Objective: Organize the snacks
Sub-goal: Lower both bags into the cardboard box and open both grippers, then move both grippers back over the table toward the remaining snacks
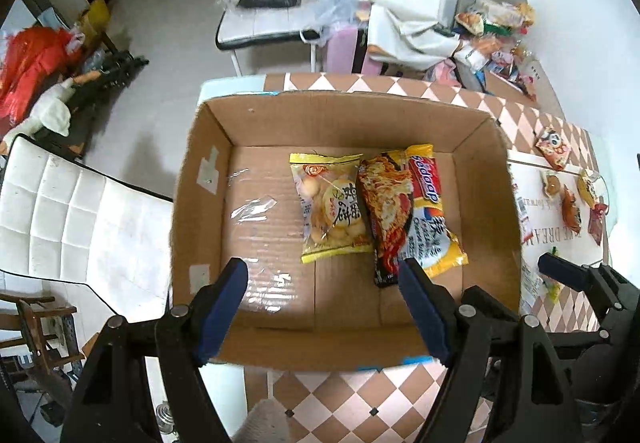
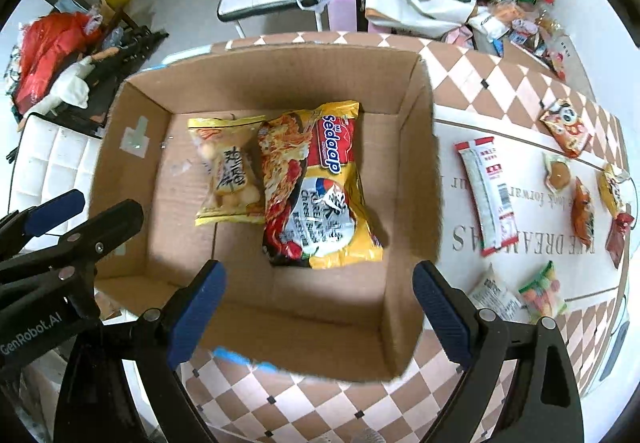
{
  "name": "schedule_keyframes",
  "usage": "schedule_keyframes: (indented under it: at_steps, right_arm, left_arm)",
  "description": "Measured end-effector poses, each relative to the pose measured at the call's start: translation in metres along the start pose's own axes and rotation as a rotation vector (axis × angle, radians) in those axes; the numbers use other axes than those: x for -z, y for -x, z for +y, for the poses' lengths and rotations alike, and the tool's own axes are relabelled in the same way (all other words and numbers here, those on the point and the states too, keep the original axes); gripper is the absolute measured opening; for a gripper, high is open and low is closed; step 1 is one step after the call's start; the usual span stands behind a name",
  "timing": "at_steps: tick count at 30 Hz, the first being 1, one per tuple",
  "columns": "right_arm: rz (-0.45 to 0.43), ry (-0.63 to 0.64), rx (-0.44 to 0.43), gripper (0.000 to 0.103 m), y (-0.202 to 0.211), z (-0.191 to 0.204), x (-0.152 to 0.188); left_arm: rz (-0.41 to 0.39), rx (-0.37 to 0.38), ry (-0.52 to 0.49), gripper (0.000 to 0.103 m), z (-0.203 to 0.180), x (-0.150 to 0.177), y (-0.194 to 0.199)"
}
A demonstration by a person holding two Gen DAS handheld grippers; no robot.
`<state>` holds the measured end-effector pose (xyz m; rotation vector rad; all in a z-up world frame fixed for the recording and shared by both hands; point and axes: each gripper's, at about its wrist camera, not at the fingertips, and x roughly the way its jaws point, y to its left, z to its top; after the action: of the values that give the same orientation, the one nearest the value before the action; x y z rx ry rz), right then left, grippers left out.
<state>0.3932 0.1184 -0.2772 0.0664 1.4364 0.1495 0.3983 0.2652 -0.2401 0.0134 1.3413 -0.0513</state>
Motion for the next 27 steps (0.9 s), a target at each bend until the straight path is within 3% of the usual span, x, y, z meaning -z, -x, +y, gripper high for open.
schedule_keyframes:
  at_steps: [6, 16, 19, 22, 27]
  right_arm:
    - [-0.062, 0.03, -0.005, 0.096, 0.039, 0.005, 0.031]
    - [-0.08, 0.044, -0.063, 0.096, 0.068, 0.004, 0.066]
    - [-0.089, 0.019, -0.116, 0.1, 0.076, -0.006, 0.072]
    - [-0.107, -0.007, -0.146, 0.1, 0.085, -0.025, 0.076]
    - [-0.102, -0.095, -0.15, 0.1, 0.094, -0.087, 0.075]
  left_arm:
    - [-0.057, -0.006, 0.001, 0.076, -0.006, 0.027, 0.034]
    - [-0.118, -0.017, 0.021, 0.076, -0.023, 0.053, 0.062]
    - [-0.175, -0.006, 0.022, 0.086, -0.033, 0.053, 0.071]
    - [-0.207, -0.005, 0.015, 0.086, -0.05, 0.046, 0.077]
    - [-0.191, 0.018, -0.01, 0.086, -0.098, 0.026, 0.074]
